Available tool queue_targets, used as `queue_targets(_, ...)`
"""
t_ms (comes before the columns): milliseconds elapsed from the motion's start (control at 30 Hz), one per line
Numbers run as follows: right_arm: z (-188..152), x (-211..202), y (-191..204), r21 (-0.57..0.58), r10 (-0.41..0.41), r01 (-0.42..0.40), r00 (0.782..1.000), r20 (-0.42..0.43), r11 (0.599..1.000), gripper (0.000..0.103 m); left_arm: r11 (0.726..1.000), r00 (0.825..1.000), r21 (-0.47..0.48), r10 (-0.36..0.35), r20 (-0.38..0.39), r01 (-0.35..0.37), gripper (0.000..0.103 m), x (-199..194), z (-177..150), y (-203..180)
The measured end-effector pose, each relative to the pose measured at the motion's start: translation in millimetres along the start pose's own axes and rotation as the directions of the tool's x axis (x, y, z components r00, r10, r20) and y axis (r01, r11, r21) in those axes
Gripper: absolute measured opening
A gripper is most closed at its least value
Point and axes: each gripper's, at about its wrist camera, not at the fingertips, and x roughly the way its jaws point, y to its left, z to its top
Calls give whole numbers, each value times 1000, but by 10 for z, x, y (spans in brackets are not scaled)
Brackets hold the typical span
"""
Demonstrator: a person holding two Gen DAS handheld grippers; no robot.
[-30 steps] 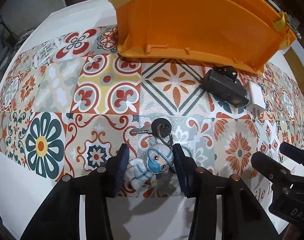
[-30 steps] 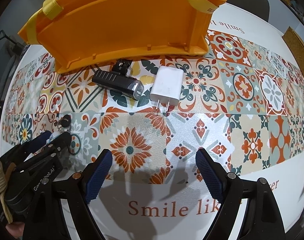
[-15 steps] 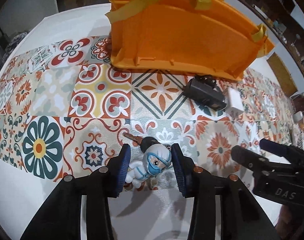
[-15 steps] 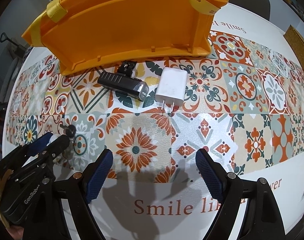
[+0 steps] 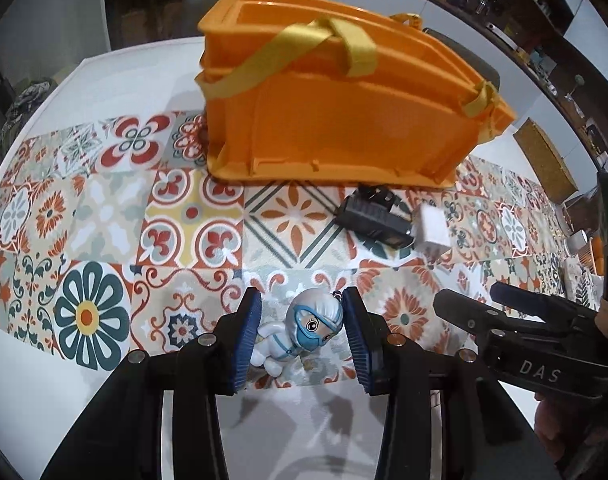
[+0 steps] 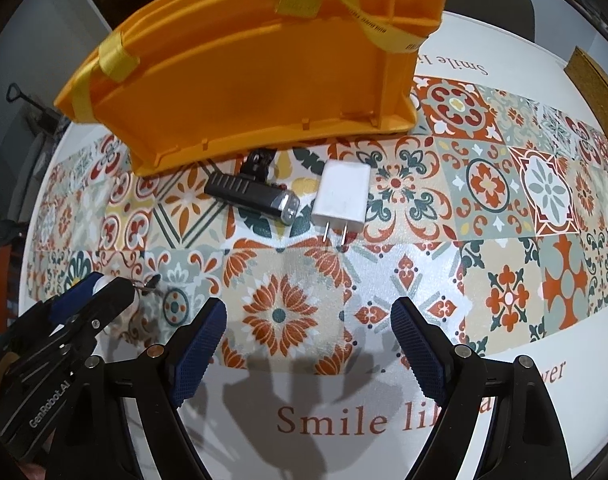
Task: Organize rigid objects
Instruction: 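Close the right gripper on the white wall plug while the left gripper holds the figurine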
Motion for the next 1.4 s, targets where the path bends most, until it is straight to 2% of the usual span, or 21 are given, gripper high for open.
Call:
queue_targets(200, 91, -47, -115, 32, 16, -17, 999, 28, 999, 85, 1000, 1000, 13, -3, 25, 3, 42, -16, 55, -111)
queue_targets(467, 208, -30, -184, 51, -7, 4, 998, 66, 999, 85, 999, 999, 34, 7, 45, -8, 42, 34, 147, -192)
queue_targets(767, 309, 120, -242, 95, -34, 27, 997, 76, 995, 73, 999, 999, 33, 16, 45, -18, 42, 125, 210, -170)
queue_targets(1400, 503, 444, -171, 84, -80, 75, 995, 59, 994, 54, 999, 999, 37, 30, 45, -31, 42, 264, 245, -159)
